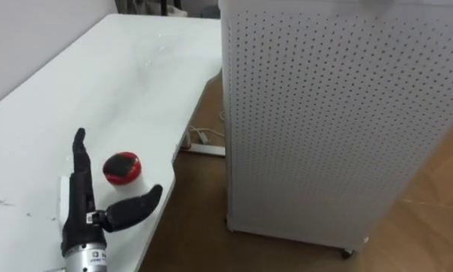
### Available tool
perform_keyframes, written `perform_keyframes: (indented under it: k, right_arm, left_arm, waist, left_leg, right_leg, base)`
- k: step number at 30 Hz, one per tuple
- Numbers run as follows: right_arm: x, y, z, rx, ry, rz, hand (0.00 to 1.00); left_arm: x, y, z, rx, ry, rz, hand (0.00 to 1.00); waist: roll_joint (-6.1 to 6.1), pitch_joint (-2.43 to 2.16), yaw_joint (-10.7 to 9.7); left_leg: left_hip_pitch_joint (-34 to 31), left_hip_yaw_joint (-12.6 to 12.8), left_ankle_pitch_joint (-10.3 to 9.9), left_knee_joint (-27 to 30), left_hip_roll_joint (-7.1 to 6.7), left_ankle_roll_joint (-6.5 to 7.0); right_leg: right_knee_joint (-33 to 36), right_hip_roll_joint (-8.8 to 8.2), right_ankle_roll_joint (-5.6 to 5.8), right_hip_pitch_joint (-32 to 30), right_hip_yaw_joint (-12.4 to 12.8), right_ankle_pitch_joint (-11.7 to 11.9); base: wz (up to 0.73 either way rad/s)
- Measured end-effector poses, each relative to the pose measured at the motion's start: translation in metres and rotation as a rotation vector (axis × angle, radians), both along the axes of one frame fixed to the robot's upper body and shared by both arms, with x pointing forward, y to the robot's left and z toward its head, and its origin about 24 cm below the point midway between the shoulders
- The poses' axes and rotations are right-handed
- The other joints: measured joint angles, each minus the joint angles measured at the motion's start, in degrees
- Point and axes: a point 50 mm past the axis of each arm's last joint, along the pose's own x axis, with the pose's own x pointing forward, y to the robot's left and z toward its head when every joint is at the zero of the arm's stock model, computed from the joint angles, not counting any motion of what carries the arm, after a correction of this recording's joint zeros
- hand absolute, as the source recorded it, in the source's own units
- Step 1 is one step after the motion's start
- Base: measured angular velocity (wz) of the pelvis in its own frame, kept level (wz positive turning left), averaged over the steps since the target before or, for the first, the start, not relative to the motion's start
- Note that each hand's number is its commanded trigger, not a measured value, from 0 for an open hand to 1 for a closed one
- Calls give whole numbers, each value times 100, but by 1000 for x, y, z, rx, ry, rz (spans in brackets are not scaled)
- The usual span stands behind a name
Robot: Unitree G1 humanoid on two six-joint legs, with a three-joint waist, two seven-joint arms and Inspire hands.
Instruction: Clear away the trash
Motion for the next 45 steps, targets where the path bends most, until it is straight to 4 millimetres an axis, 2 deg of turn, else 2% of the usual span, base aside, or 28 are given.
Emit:
perform_keyframes:
  k: [1,3,6,10,12,14,15,22,24,26,30,33,34,35,36,41,45]
  right_arm:
    - [-1,0,0,2,2,2,100]
    - [1,0,0,12,0,14,100]
    - [1,1,0,35,2,19,100]
    - [5,-4,2,23,-6,18,100]
    - [3,-2,2,37,-1,27,100]
    - [3,-2,2,48,1,33,100]
    - [3,-2,2,53,2,36,100]
    - [3,0,2,57,5,53,100]
    - [4,0,2,63,3,57,100]
    - [3,1,2,66,5,60,100]
    - [2,2,1,78,23,65,100]
    - [2,5,1,81,17,79,100]
    - [2,5,1,82,14,83,100]
    - [1,6,2,81,11,91,100]
    - [0,7,1,78,13,101,100]
    - [-2,8,1,80,10,107,100]
    - [-3,9,1,78,15,113,100]
  left_arm:
    - [-1,0,-1,0,2,0,0]
    - [-1,1,-2,0,9,5,0]
    - [-3,2,-5,-18,20,15,0]
    - [-4,4,-5,-34,23,22,0]
    - [-5,5,-6,-31,26,28,0]
    - [-6,6,-6,-32,27,36,0]
    - [-6,7,-7,-32,29,41,0]
    - [-8,9,-13,-54,54,64,0]
    - [-11,13,-24,-91,103,92,0]
    - [-11,13,-25,-111,92,112,0]
    - [-12,15,-30,-148,107,147,0]
    - [-13,16,-34,-154,124,158,0]
    - [-13,16,-34,-154,125,158,7]
    - [-13,16,-35,-153,128,159,59]
    - [-12,16,-35,-153,130,159,100]
    - [-13,19,-37,-150,133,194,100]
    - [-10,31,-36,-162,128,268,100]
  waist:
    - [-9,-21,-2]
    - [-31,-11,31]
    - [-85,4,115]
    - [-167,-1,136]
    - [-293,-6,172]
    - [-363,6,216]
    - [-388,-3,235]
    - [-379,6,235]
    - [-334,25,224]
    - [-308,28,197]
    - [-212,-20,99]
    - [-172,-22,91]
    - [-167,-23,81]
    - [-167,-22,62]
    - [-171,-21,49]
    - [-175,-17,-102]
    - [-180,-12,-107]
  left_leg:
    - [12,-61,19,-21,8,-52]
    - [113,-103,111,-264,149,-202]
    - [302,-94,164,-464,287,-289]
    - [469,-95,208,-710,315,-353]
    - [593,-89,233,-861,308,-359]
    - [666,-64,233,-900,309,-360]
    - [688,-53,233,-927,307,-360]
    - [796,-48,234,-1011,303,-359]
    - [844,-47,234,-1025,303,-359]
    - [835,-49,234,-1041,307,-358]
    - [909,-51,238,-1110,305,-352]
    - [1018,-29,239,-1159,309,-350]
    - [1039,-28,240,-1178,309,-347]
    - [1060,-15,243,-1194,310,-343]
    - [1074,-5,243,-1195,310,-343]
    - [1105,9,253,-1193,310,-327]
    - [1121,9,264,-1193,304,-311]
  right_leg:
    - [-65,54,-33,52,-50,12]
    - [-362,274,-171,257,-229,87]
    - [-658,427,-257,518,-321,138]
    - [-888,473,-282,692,-401,153]
    - [-985,480,-281,791,-402,154]
    - [-1051,489,-267,874,-398,162]
    - [-1094,491,-253,897,-392,175]
    - [-1393,503,-221,1105,-439,268]
    - [-1466,508,-215,1181,-468,289]
    - [-1494,510,-214,1192,-505,299]
    - [-1520,510,-213,1245,-527,299]
    - [-1519,518,-213,1281,-486,299]
    - [-1520,519,-213,1288,-483,299]
    - [-1518,520,-213,1295,-472,299]
    - [-1512,519,-213,1310,-463,299]
    - [-1510,518,-206,1382,-457,306]
    - [-1496,505,-199,1405,-471,314]
  base:
    - [47]
    - [22]
    - [5]
    - [10]
    - [0]
    - [-5]
    - [-5]
    - [1]
    - [0]
    - [5]
    - [3]
    - [-6]
    - [-5]
    - [-3]
    - [0]
    - [1]
    - [3]
